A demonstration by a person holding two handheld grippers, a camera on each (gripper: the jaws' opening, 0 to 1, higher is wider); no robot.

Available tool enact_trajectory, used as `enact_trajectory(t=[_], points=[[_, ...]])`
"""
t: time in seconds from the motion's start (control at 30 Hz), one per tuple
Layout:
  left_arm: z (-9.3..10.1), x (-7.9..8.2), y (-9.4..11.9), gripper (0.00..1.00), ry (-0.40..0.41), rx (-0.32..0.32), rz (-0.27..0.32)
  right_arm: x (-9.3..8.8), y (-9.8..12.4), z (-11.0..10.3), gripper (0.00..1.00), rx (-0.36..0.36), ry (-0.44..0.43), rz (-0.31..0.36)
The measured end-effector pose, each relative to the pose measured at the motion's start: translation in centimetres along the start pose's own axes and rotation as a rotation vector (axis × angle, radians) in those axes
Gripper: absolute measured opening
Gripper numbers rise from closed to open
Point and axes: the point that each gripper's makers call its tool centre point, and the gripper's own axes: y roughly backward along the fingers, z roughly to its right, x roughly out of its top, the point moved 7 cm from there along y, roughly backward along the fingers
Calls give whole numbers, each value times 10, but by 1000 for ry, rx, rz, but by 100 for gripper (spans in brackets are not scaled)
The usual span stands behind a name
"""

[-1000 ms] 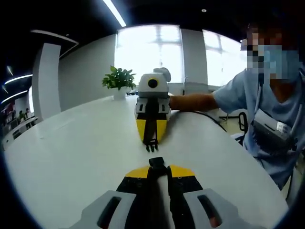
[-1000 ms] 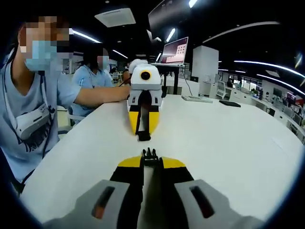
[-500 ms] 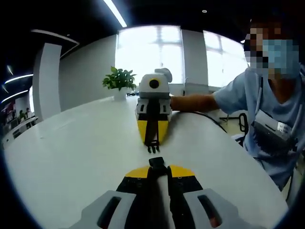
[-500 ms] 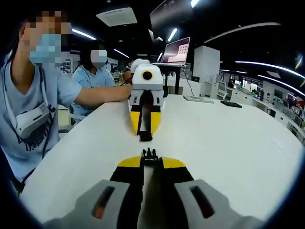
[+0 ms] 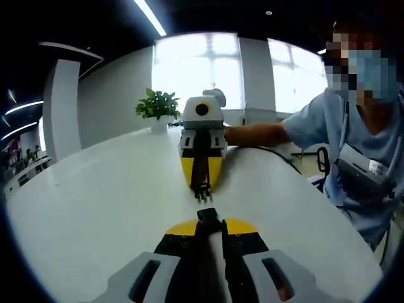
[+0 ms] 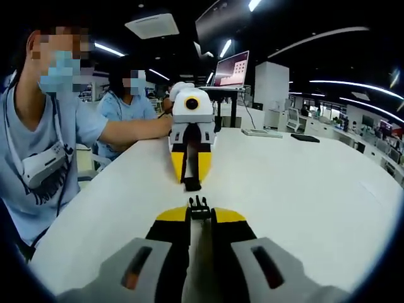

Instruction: Snap the two parts of the plastic buckle together until the buckle closes and remains connected.

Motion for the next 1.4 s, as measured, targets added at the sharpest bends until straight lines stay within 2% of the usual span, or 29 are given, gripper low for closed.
enact_trajectory(t=[0.23,1.1,1.4], points=[[-4,1,2,12,2,0,-1,0,-2,0,12,-4,5,-9],[7,2,-5,12,-1,-11,-11,4,-11,-4,12,0,31,-12],[6,2,-4,11,-4,-12,-11,5,-12,-5,12,7,40,-15]])
